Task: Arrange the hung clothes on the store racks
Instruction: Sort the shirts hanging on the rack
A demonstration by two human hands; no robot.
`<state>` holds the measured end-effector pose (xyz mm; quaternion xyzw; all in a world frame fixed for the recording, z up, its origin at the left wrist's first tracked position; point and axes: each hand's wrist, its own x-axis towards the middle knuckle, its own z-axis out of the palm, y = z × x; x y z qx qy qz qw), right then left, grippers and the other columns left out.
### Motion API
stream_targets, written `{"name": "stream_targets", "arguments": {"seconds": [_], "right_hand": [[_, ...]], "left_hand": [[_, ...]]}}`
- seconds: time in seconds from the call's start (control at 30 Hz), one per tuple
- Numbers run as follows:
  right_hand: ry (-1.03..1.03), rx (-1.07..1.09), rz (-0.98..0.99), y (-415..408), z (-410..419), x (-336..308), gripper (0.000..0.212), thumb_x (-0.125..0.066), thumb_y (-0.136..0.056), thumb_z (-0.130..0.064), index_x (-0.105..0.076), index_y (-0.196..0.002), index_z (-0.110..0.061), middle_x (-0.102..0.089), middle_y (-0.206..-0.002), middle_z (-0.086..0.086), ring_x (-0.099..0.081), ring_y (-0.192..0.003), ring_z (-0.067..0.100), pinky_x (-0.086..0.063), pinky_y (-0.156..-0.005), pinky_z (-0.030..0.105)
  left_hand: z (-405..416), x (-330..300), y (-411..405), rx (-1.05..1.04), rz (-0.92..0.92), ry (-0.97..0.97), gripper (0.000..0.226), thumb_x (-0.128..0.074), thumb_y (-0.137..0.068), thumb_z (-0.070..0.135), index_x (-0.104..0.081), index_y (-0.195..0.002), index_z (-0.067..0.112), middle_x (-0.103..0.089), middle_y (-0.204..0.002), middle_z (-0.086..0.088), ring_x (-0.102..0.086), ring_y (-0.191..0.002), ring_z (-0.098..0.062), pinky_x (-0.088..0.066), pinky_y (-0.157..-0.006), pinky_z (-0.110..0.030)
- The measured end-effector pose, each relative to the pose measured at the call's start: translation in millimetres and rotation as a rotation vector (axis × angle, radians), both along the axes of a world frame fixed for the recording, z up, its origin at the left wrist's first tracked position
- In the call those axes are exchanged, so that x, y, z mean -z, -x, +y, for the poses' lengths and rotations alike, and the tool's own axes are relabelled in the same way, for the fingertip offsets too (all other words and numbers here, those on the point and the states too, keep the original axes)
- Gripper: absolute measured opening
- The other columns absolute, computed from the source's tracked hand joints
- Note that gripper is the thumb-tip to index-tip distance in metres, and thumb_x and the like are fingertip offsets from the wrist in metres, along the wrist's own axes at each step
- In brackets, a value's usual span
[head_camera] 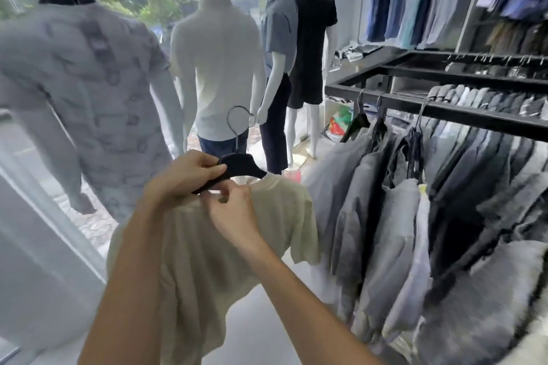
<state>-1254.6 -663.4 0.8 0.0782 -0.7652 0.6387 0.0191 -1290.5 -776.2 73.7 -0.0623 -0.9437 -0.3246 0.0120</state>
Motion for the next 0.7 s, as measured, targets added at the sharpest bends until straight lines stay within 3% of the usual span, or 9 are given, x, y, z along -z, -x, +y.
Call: {"name": "stream_targets", "arguments": {"seconds": [0.1, 0.27, 0.37, 0.43, 0.5, 0.63, 0.7], "right_hand": [[0.016, -0.082, 0.008, 31, -16, -1, 0.028, -0.057, -0.078, -0.051, -0.065, -0.098, -0.032, -0.063, -0.108, 0.009, -0.065, -0.09, 0.018, -0.056, -0.088, 0.041], [0.066, -0.139, 0.032, 84, -31, -7, 0.012, -0.06, -0.08, -0.041, -0.064, -0.087, -0.032, -0.067, -0.102, 0.009, -0.064, -0.101, 0.022, -0.055, -0.09, 0.043], [0.061, -0.101, -0.004, 117, -28, -4, 0.027, -0.056, -0.079, -0.035, -0.069, -0.089, -0.014, -0.07, -0.097, 0.015, -0.065, -0.097, 0.03, -0.054, -0.087, 0.046], [0.078, -0.02, -0.029, 135, -14, 3, 0.027, -0.053, -0.082, -0.028, -0.069, -0.089, -0.007, -0.07, -0.093, 0.017, -0.064, -0.094, 0.034, -0.053, -0.082, 0.046], [0.096, 0.074, -0.056, 158, 5, 13, 0.028, -0.048, -0.089, -0.02, -0.068, -0.089, -0.002, -0.066, -0.089, 0.014, -0.062, -0.095, 0.033, -0.049, -0.082, 0.044], [0.102, 0.239, -0.067, 204, 55, 19, 0.031, -0.037, -0.093, -0.024, -0.064, -0.08, -0.015, -0.065, -0.093, 0.007, -0.056, -0.088, 0.025, -0.045, -0.082, 0.043], [0.132, 0.354, -0.098, 222, 88, 17, 0.037, -0.037, -0.089, -0.039, -0.067, -0.073, -0.023, -0.067, -0.083, 0.0, -0.061, -0.088, 0.028, -0.051, -0.085, 0.048]], "left_hand": [[-18, -20, 18, -0.052, -0.038, 0.047, 0.036, -0.058, -0.097, 0.031, -0.063, -0.077, 0.0, -0.052, -0.062, -0.003, -0.046, -0.062, -0.017, -0.033, -0.063, -0.031], [-17, -45, 48, -0.14, -0.033, 0.279, 0.028, -0.057, -0.098, 0.029, -0.072, -0.08, 0.014, -0.069, -0.077, -0.005, -0.059, -0.072, -0.02, -0.04, -0.068, -0.031], [-2, -36, 81, -0.177, -0.003, 0.356, 0.031, -0.056, -0.097, 0.03, -0.068, -0.074, 0.013, -0.067, -0.074, -0.008, -0.06, -0.077, -0.027, -0.045, -0.073, -0.037], [17, -24, 106, -0.129, 0.014, 0.389, 0.036, -0.056, -0.096, 0.03, -0.063, -0.067, 0.01, -0.062, -0.065, -0.007, -0.057, -0.071, -0.026, -0.042, -0.067, -0.035], [40, -14, 133, -0.086, 0.017, 0.366, 0.036, -0.054, -0.096, 0.03, -0.064, -0.074, 0.004, -0.063, -0.066, -0.007, -0.056, -0.068, -0.021, -0.038, -0.061, -0.031], [88, -1, 186, 0.06, 0.063, 0.247, 0.038, -0.054, -0.094, 0.028, -0.054, -0.066, 0.004, -0.056, -0.058, -0.004, -0.053, -0.064, -0.022, -0.034, -0.057, -0.031], [115, 3, 208, 0.146, 0.097, 0.212, 0.036, -0.053, -0.094, 0.029, -0.056, -0.064, 0.011, -0.058, -0.059, 0.001, -0.057, -0.066, -0.019, -0.035, -0.056, -0.03]]}}
